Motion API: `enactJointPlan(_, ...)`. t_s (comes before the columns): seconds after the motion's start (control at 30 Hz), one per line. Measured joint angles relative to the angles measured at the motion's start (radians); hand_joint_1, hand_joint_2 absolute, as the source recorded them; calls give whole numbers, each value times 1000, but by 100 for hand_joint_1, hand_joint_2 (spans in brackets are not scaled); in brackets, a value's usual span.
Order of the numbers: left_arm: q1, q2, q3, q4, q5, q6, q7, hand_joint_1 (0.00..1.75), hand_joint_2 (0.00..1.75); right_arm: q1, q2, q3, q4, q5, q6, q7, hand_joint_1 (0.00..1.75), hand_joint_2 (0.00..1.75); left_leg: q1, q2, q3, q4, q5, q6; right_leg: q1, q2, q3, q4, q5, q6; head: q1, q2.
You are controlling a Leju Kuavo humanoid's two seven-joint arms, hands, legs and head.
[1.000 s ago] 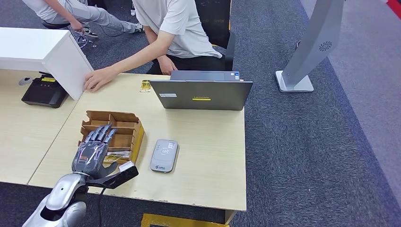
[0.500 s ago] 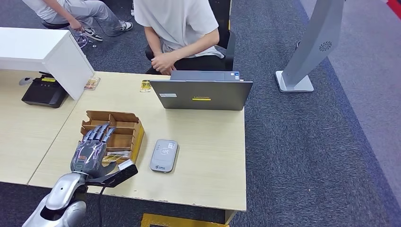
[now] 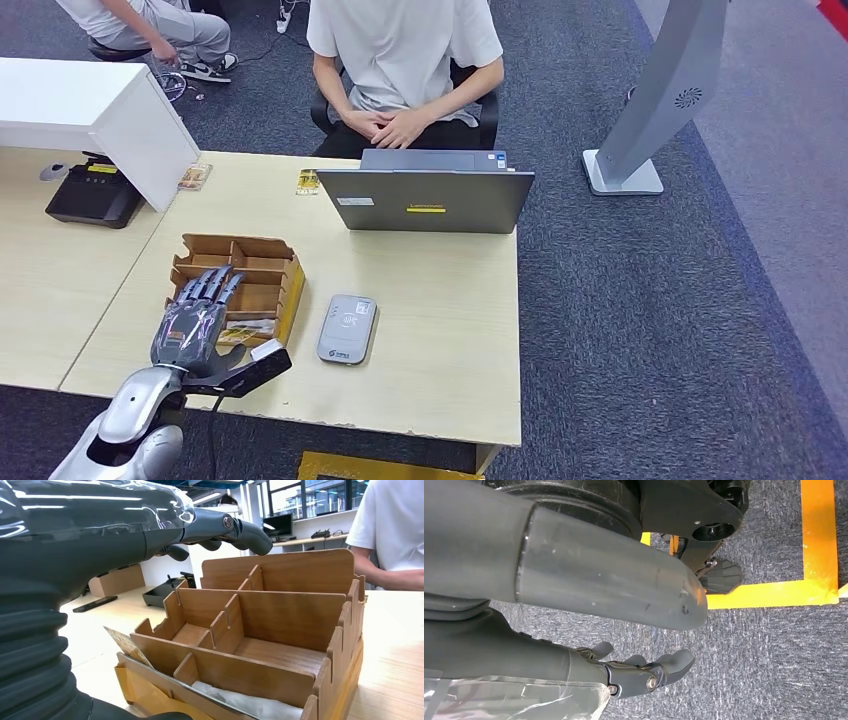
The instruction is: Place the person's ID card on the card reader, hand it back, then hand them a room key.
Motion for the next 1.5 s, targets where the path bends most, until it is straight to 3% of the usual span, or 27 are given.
enactJointPlan(1.07,-5,2,0,2,49,-23,-30,0,175,-1,0,13,0,-21,1,0,0,0,0,0,0,0,0,0,0,0,0,0,0,0,0,0)
enactJointPlan(1.2,-5,6,0,2,56,-35,-35,175,175,-1,0,18,0,-23,2,1,0,0,0,0,0,0,0,0,0,0,0,0,0,0,0,0)
enactJointPlan(1.5,-7,41,0,4,108,-105,-54,175,175,-3,-3,29,0,-28,2,9,0,0,0,0,0,0,0,0,0,0,0,0,0,0,0,0)
